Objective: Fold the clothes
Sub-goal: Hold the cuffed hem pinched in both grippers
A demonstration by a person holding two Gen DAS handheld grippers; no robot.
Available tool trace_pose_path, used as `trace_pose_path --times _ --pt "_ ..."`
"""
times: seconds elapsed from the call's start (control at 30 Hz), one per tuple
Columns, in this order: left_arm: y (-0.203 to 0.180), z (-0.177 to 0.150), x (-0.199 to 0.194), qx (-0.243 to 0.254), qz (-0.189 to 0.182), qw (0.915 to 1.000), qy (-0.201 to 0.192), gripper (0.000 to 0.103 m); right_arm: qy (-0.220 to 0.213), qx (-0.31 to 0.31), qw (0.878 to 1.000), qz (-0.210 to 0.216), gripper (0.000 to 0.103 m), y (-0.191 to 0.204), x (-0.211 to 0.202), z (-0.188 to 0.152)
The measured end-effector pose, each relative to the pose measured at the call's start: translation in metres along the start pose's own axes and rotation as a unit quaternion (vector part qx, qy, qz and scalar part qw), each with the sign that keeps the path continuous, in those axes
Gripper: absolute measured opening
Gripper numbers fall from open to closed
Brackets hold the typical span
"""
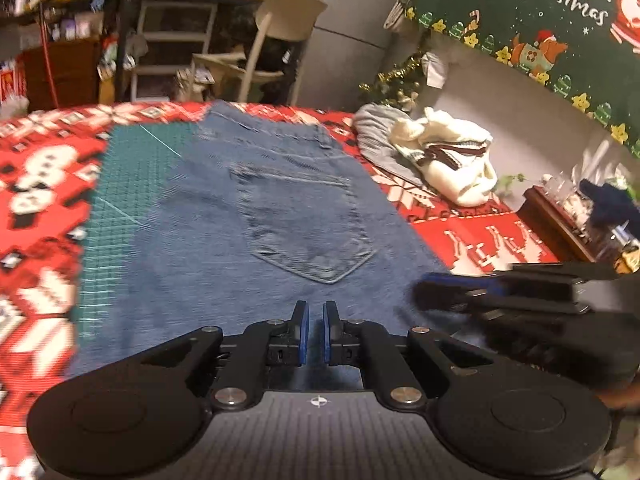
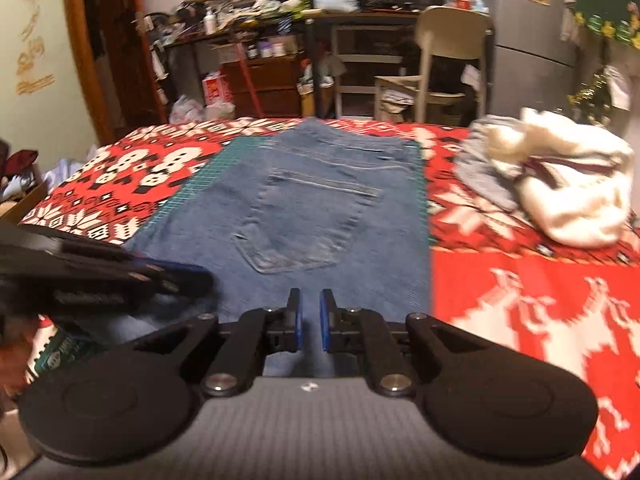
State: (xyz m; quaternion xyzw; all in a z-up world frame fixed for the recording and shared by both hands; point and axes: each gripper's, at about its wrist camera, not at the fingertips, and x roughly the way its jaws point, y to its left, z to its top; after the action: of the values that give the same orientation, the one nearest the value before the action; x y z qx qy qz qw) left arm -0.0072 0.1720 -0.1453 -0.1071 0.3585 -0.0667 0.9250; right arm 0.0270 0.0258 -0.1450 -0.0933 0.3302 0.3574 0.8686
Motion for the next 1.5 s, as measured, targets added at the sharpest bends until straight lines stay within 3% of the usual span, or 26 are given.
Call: trace_pose_path --times 0.2,0.4,0.7,1.5 --pt "-0.008 -0.002 0.009 0.022 0.007 0.9996 0.013 0.006 0.024 -0.043 0.999 -0.01 0.01 0.024 0.029 0.0" --pt "-0.005 -0.01 0.001 0.018 0.002 0.9996 0.024 0.006 0.026 -0.054 0.998 -0.003 0.01 0.024 0.017 -0.012" --pt "-0.006 -0.02 -0.009 0.024 0.002 0.9995 0.019 0.006 0.028 -0.018 0.999 0.012 0.011 0.011 0.004 -0.022" --pt "-0.003 -0.019 -0.01 0.0 0.002 0.9996 0.026 0.006 0.02 -0.004 1.0 0.006 0.014 0.013 0.0 -0.027"
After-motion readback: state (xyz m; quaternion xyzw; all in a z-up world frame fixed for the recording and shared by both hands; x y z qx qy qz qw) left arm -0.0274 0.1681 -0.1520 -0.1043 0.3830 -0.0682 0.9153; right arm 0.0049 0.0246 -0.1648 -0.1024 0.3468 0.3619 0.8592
